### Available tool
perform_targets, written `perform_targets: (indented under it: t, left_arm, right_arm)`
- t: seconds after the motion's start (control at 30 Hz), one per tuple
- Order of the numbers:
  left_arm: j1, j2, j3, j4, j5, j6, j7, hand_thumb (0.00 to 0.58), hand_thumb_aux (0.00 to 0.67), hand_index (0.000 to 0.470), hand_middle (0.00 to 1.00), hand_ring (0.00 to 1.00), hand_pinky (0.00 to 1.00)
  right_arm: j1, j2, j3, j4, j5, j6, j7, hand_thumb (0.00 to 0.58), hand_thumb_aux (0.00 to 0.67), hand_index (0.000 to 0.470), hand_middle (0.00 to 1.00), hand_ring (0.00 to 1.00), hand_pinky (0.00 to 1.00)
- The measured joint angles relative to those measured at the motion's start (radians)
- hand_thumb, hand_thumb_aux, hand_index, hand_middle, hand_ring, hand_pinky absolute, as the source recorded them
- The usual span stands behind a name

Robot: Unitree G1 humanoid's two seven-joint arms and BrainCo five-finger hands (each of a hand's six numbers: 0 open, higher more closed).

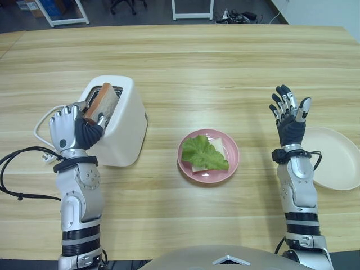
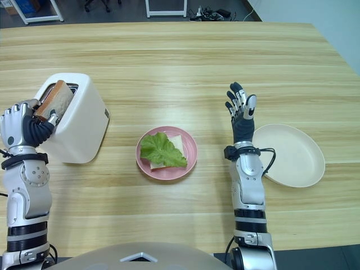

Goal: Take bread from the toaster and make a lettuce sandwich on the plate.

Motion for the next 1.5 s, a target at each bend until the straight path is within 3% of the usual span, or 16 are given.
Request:
perform_targets:
  t: [0.13,0.27,0.37,0.53,0.7,0.83,1.13,1.27,1.5]
  left_arm:
    - [0.003,-0.019,0.005,-0.017,-0.038,-0.054,0.107,0.580,0.670,0.470,1.00,1.00,1.00]
    - [-0.016,-0.034,0.077,-0.173,-0.066,-0.266,0.433,0.580,0.670,0.470,1.00,1.00,1.00]
    - [-0.013,-0.037,0.116,-0.227,-0.129,-0.405,0.542,0.580,0.670,0.470,1.00,1.00,1.00]
    - [-0.006,-0.083,-0.009,-0.270,-0.590,-0.583,0.381,0.580,0.670,0.470,1.00,1.00,1.00]
    - [0.013,-0.123,-0.156,-0.248,-0.925,-0.518,0.138,0.580,0.670,0.470,1.00,1.00,1.00]
    - [0.012,-0.149,-0.266,-0.098,-0.962,-0.422,-0.007,0.580,0.670,0.470,1.00,1.00,1.00]
    - [-0.213,-0.190,-0.372,0.434,-0.899,-0.493,-0.220,0.580,0.670,0.470,1.00,1.00,1.00]
    - [-0.284,-0.192,-0.364,0.504,-0.940,-0.487,-0.315,0.580,0.670,0.470,1.00,1.00,1.00]
    - [-0.266,-0.228,-0.377,0.516,-0.940,-0.433,-0.383,0.580,0.670,0.470,1.00,1.00,1.00]
  right_arm:
    - [0.000,0.001,-0.002,0.000,-0.004,0.006,0.003,0.000,0.000,0.000,0.00,0.00,0.00]
    - [0.001,0.004,-0.005,0.003,-0.012,0.012,0.006,0.000,0.000,0.000,0.00,0.00,0.00]
    - [0.001,0.013,-0.005,0.004,-0.013,0.013,0.007,0.000,0.000,0.000,0.00,0.00,0.00]
    - [0.001,0.023,-0.006,0.016,-0.013,0.013,0.007,0.000,0.000,0.000,0.00,0.00,0.00]
    - [0.000,0.028,-0.016,0.043,-0.013,0.013,0.006,0.000,0.000,0.000,0.00,0.00,0.00]
    - [-0.004,0.028,-0.038,0.050,-0.013,0.007,-0.003,0.000,0.000,0.000,0.00,0.00,0.00]
    - [-0.007,0.038,-0.035,0.073,-0.032,-0.010,0.002,0.000,0.000,0.000,0.00,0.00,0.00]
    - [-0.009,0.041,-0.035,0.084,-0.033,-0.010,0.005,0.000,0.000,0.000,0.00,0.00,0.00]
    - [-0.009,0.042,-0.029,0.092,-0.034,-0.010,0.005,0.000,0.000,0.000,0.00,0.00,0.00]
